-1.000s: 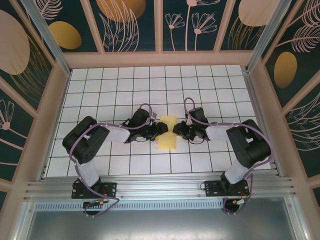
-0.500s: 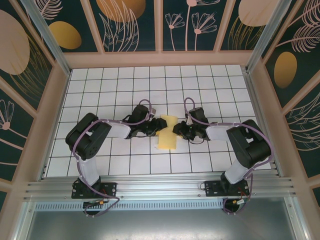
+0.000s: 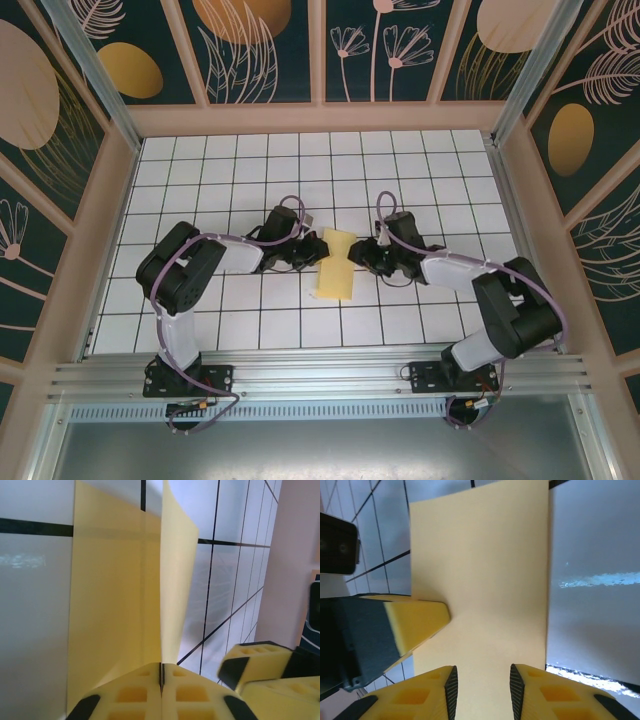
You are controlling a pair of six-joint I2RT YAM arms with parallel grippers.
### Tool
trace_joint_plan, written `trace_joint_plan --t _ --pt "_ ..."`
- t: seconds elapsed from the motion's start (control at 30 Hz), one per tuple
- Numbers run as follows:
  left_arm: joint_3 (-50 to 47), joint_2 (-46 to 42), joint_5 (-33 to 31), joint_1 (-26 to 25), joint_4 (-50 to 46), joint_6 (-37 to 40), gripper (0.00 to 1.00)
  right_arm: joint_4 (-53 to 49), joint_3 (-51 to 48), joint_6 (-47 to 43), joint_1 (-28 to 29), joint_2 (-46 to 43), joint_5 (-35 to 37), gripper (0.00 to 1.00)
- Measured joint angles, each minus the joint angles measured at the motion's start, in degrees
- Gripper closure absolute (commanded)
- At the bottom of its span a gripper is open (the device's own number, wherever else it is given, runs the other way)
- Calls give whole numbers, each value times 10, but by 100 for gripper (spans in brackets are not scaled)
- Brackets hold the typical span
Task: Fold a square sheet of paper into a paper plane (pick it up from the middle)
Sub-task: Fold the triangle a second time at the center of the table.
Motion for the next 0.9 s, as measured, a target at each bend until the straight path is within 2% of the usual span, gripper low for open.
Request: trace_joint_plan --t 0.27,0.53,0.9 --pt "-2 -12 -1 0 -24 15 100 -24 -14 -35 39 -84 68 48" --pt "-27 -78 -13 0 -49 26 99 -21 -25 -105 180 -121 188 48" --pt "-31 -80 -17 0 -49 17 97 -62 28 -187 283 -92 279 44"
